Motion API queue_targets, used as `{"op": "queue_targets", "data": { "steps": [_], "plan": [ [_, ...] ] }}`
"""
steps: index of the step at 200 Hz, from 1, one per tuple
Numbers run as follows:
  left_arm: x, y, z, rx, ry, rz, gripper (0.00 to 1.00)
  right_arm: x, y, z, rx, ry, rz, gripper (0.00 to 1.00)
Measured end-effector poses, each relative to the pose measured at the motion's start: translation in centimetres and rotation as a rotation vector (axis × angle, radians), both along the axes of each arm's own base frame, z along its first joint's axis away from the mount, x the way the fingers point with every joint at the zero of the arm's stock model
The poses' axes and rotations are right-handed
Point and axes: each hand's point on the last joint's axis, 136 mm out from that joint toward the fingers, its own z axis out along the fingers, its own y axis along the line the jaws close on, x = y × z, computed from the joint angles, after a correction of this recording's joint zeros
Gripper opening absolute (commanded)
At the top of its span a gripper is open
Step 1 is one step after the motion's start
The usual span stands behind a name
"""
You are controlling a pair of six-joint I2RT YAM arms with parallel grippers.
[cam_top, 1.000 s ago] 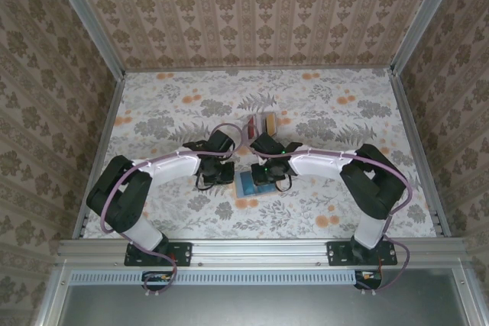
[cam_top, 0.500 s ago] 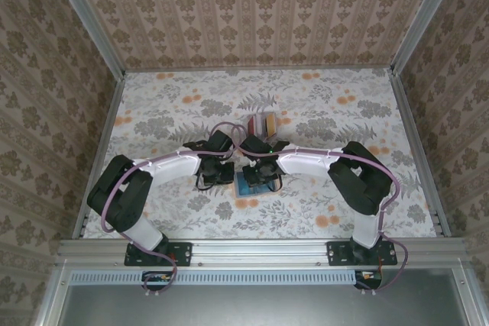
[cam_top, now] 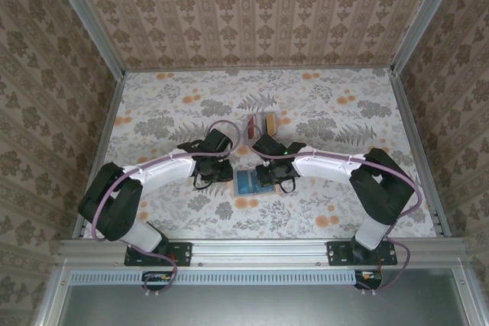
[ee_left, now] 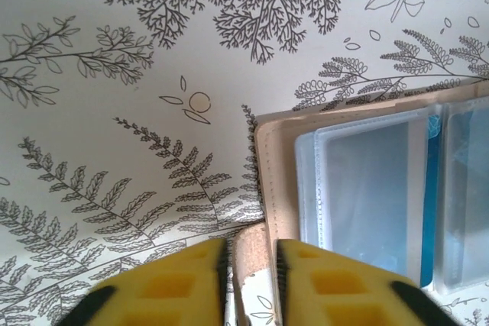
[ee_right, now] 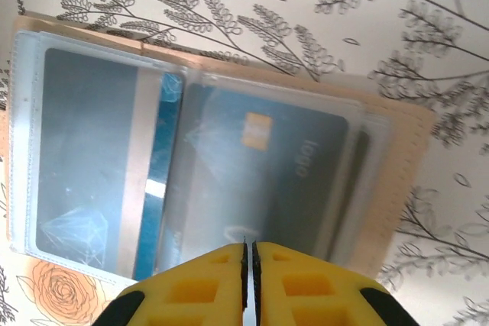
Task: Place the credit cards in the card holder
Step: Insert the credit card into the card slot, then rotate the card holder at the center of the table.
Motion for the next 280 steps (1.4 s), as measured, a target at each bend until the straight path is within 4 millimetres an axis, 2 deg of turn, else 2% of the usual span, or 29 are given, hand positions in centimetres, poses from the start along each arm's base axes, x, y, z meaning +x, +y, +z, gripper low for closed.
{"op": "queue_targets", "data": {
  "steps": [42, 89, 111, 134, 165, 196, 242, 280],
  "plan": [
    [0.9, 0.2, 1.3, 0.02, -0.043, 0.002, 0.35, -1.9, -1.6, 0.9, 0.049, -0.002, -0.027, 0.16],
    [3.7, -1.0, 3.5, -0.001, -0.106, -0.016, 0.28, -4.8, -2.8, -1.4, 0.105, 0.074, -0.066, 0.16],
    [5.0, -1.8, 3.3, 0.0, -0.106, -0.032, 0.23, -5.1, -2.9, -2.0, 0.113, 0.087, -0.091, 0.16],
    [5.5, -2.6, 2.1, -0.001, -0.081, -0.05, 0.2, -4.5, -2.5, -2.1, 0.135, 0.076, -0.108, 0.15],
    [5.2, -3.0, 0.2, 0.008, -0.033, -0.068, 0.18, -3.7, -2.8, -2.3, 0.14, 0.071, -0.151, 0.16],
    [4.8, -3.2, -0.4, 0.002, -0.022, -0.077, 0.16, -2.5, -3.7, -2.3, 0.141, 0.055, -0.193, 0.16],
    [2.1, -2.5, -2.5, 0.028, 0.036, -0.094, 0.14, -1.5, -4.3, -2.3, 0.145, 0.04, -0.225, 0.16],
    [0.9, -2.4, -2.5, 0.012, 0.025, -0.094, 0.12, -0.8, -4.4, -2.7, 0.135, 0.049, -0.237, 0.16]
  ]
}}
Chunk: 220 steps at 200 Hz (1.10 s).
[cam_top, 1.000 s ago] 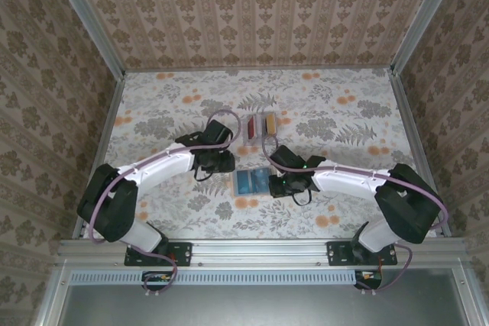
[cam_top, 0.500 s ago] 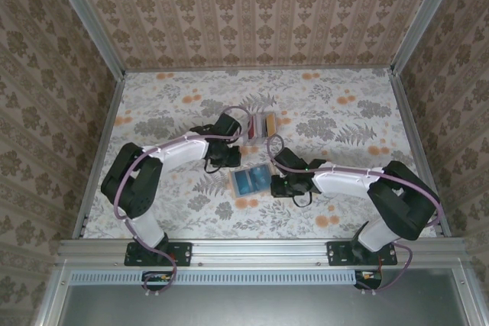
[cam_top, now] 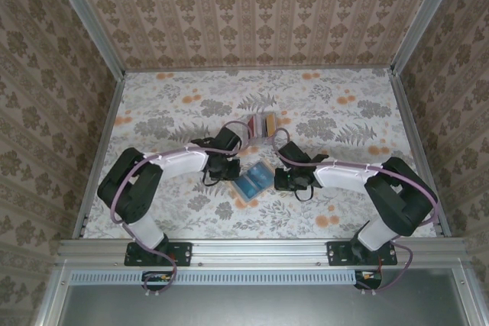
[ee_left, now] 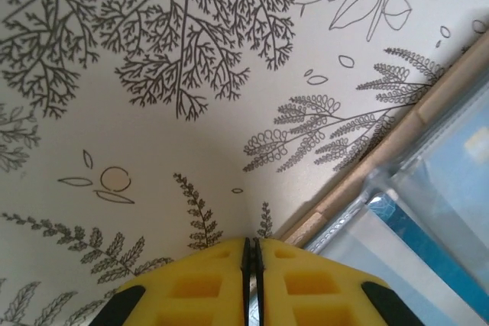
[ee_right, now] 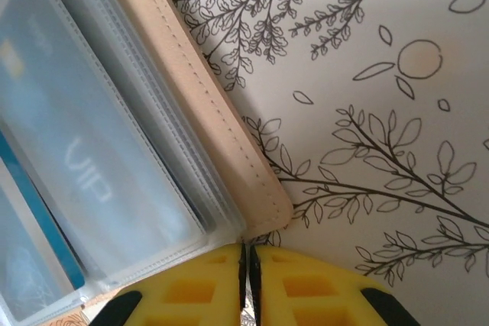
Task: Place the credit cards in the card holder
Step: Rotate the card holder at the center of the table.
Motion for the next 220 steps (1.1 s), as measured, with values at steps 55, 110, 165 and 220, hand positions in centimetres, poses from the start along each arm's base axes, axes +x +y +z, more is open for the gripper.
{"op": "queue_targets", "data": {
  "steps": [55, 110, 165, 220],
  "plan": [
    [-2.0, 0.4, -0.1, -0.002, 0.015, 0.003, 0.12, 0.6, 0.3, -0.1, -0.009, 0.023, 0.001, 0.16],
    [-4.3, -1.5, -0.2, 0.008, 0.01, -0.018, 0.11, 1.0, 0.5, -0.1, -0.029, 0.05, 0.016, 0.16],
    [-5.3, -2.3, -0.2, 0.064, -0.039, -0.012, 0.1, 1.7, 0.6, -0.1, -0.053, 0.068, 0.03, 0.16],
    [-6.2, -2.9, -0.2, 0.072, -0.04, -0.007, 0.1, 2.7, 0.6, 0.0, -0.063, 0.054, 0.037, 0.16]
  ]
}}
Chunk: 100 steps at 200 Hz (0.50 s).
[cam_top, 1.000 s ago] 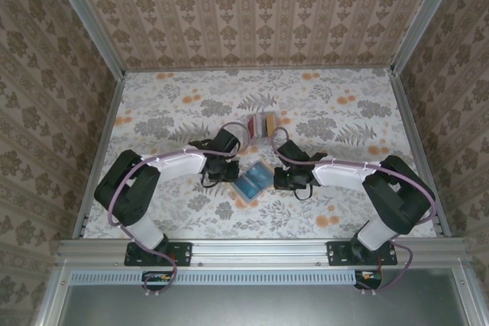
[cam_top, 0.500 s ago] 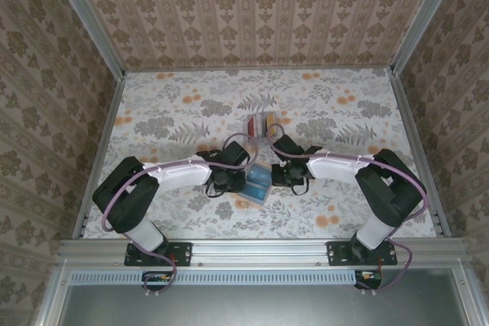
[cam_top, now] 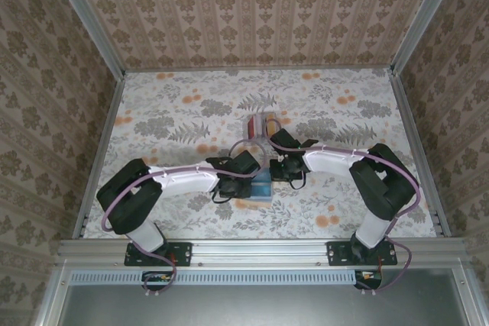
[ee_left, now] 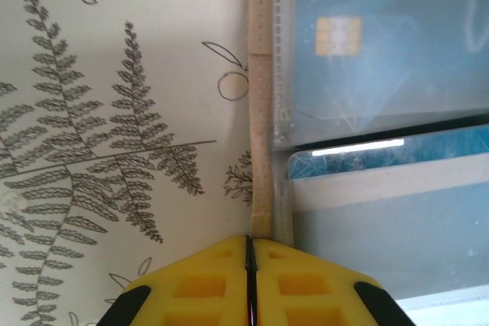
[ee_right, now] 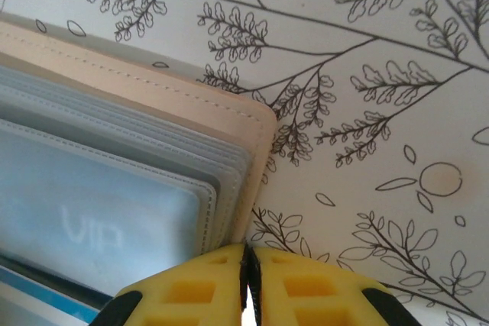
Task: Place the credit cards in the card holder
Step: Rotate the card holder at the center of the table.
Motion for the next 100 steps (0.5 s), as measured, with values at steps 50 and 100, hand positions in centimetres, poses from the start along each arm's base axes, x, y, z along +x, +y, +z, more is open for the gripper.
{"op": "queue_targets", "data": {
  "steps": [50, 100],
  "plan": [
    [-1.2, -0.9, 0.1, -0.028, 0.031, -0.023, 0.1, 1.2, 0.3, 0.2, 0.013, -0.035, 0.002, 0.16],
    [-2.7, -2.1, 0.1, -0.064, 0.064, -0.061, 0.1, 2.6, 1.3, 0.6, 0.036, -0.081, 0.027, 0.17]
  ]
}}
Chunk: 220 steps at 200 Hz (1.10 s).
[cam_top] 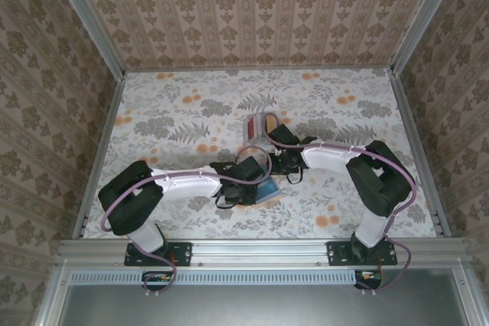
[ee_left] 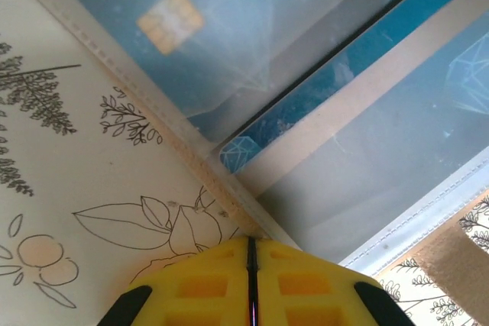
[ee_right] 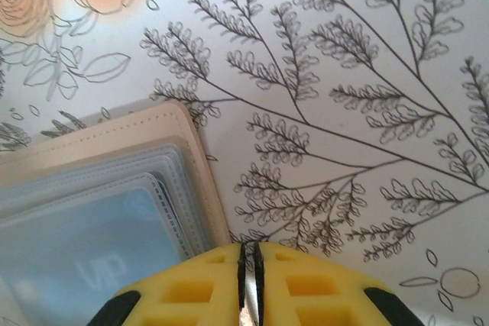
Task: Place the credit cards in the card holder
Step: Rotate the card holder at the center of the table.
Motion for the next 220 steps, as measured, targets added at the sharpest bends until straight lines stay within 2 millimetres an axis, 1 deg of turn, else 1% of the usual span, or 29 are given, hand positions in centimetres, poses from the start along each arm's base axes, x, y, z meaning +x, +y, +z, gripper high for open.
{"op": "queue_targets", "data": {
  "steps": [37, 64, 83, 91, 101, 110, 125, 138, 157, 174, 188, 195, 210, 220],
  "plan": [
    [-0.6, -0.6, 0.1, -0.018, 0.01, -0.017, 0.1, 0.6, 1.3, -0.2, 0.035, 0.003, 0.032, 0.17],
    [-1.6, -1.9, 0.5, -0.064, 0.024, -0.057, 0.1, 0.7, 2.3, -0.1, 0.074, 0.016, 0.058, 0.18],
    [-1.9, -2.6, 0.9, -0.095, 0.025, -0.077, 0.11, 0.8, 3.2, 0.0, 0.106, 0.023, 0.084, 0.18],
    [-2.0, -2.8, 1.3, -0.111, 0.017, -0.089, 0.13, 0.8, 3.5, 0.0, 0.118, 0.026, 0.092, 0.18],
    [-1.9, -3.0, 1.8, -0.128, 0.003, -0.105, 0.19, 0.8, 3.8, 0.1, 0.129, 0.029, 0.097, 0.19],
    [-1.8, -3.2, 2.5, -0.145, -0.012, -0.116, 0.22, 0.8, 4.0, 0.3, 0.136, 0.03, 0.101, 0.19],
    [-1.5, -3.2, 3.9, -0.174, -0.045, -0.134, 0.24, 1.1, 4.1, 0.6, 0.141, 0.022, 0.105, 0.19],
    [-1.1, -2.9, 5.6, -0.204, -0.085, -0.142, 0.27, 1.2, 4.2, 1.0, 0.145, 0.012, 0.108, 0.21],
    [0.3, -1.3, 8.5, -0.261, -0.159, -0.115, 0.32, 1.3, 3.9, 2.2, 0.132, -0.019, 0.11, 0.21],
    [2.5, 1.4, 10.7, -0.295, -0.223, -0.041, 0.35, 1.8, 3.6, 4.2, 0.128, -0.068, 0.108, 0.23],
    [4.4, 4.0, 11.9, -0.302, -0.26, 0.04, 0.36, 2.4, 3.5, 6.6, 0.134, -0.128, 0.102, 0.25],
    [5.4, 5.5, 12.3, -0.3, -0.277, 0.084, 0.37, 2.7, 3.4, 7.7, 0.138, -0.16, 0.097, 0.27],
    [7.1, 8.4, 12.9, -0.295, -0.3, 0.173, 0.38, 3.5, 3.1, 10.2, 0.144, -0.227, 0.085, 0.32],
    [8.0, 10.0, 13.1, -0.292, -0.307, 0.217, 0.39, 4.1, 2.8, 11.6, 0.144, -0.265, 0.07, 0.34]
  ]
}}
